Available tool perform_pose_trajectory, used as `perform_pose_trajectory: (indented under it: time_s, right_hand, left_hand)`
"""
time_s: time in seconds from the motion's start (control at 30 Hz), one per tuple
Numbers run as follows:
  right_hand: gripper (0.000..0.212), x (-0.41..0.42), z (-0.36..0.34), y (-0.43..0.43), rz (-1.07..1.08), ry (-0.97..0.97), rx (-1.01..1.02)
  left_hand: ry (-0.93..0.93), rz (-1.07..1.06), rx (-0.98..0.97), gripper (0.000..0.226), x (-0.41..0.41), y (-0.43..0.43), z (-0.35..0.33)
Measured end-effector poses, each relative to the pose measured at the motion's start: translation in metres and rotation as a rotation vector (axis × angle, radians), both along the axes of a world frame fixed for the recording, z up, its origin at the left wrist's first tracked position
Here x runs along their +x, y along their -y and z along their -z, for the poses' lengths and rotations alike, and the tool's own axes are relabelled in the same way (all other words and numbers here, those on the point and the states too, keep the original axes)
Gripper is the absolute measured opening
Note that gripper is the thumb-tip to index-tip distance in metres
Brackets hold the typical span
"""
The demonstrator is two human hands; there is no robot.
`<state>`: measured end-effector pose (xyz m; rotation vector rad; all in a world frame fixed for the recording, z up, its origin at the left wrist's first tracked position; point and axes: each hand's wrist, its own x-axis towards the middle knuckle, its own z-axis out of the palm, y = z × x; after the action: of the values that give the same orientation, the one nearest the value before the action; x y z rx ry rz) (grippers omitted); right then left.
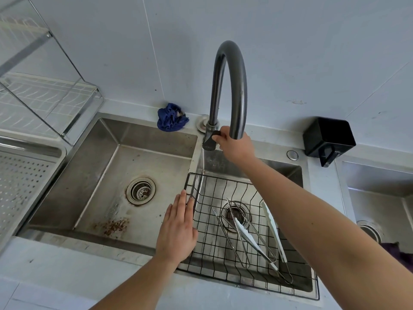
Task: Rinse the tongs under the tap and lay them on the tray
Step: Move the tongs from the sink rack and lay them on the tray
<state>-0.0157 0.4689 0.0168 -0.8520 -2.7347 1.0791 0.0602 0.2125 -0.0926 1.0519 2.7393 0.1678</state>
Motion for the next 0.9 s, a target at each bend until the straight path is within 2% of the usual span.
perform_pose_trajectory:
  time_s: [0.1,0.2,0.3,0.53,0.63,0.7,0.73,0.83,0.9]
  right_hand:
    - [0.025,0.008,-0.005,0.000,0.000,0.012,-0.046]
    - [0.020,0.036,-0.004,-0.001,-0.006,0.034,-0.010]
    - [0.014,0.090,0.010,0.002,0.022,0.087,-0.034]
    - [0.017,0.212,0.055,0.015,0.142,0.285,-0.087]
    - [0.015,0.237,0.070,0.021,0.119,0.353,-0.014]
    - [0.026,0.248,0.079,0.025,0.049,0.422,0.073]
    - [0.037,0.252,0.083,0.027,0.001,0.461,0.132]
    - [0.056,0.256,0.091,0.032,-0.056,0.513,0.240]
    - [0.057,0.256,0.096,0.032,-0.071,0.506,0.256]
  left_hand:
    - [-0.020,0.005,0.015,0.080,0.000,0.000,0.001]
    - [-0.030,0.011,0.032,0.080,-0.001,0.001,0.003]
    - [-0.038,0.007,0.034,0.081,0.000,0.001,0.001]
    - [-0.122,-0.012,0.062,0.078,0.004,0.000,-0.008]
    - [-0.160,0.042,0.140,0.059,0.019,-0.013,-0.018]
    - [-0.062,0.093,0.177,0.045,0.040,-0.031,-0.027]
    - [0.053,0.059,0.172,0.047,0.052,-0.043,-0.030]
    - [0.429,-0.183,0.098,0.078,0.078,-0.077,-0.024]
    - [0.559,-0.252,0.023,0.099,0.088,-0.093,-0.016]
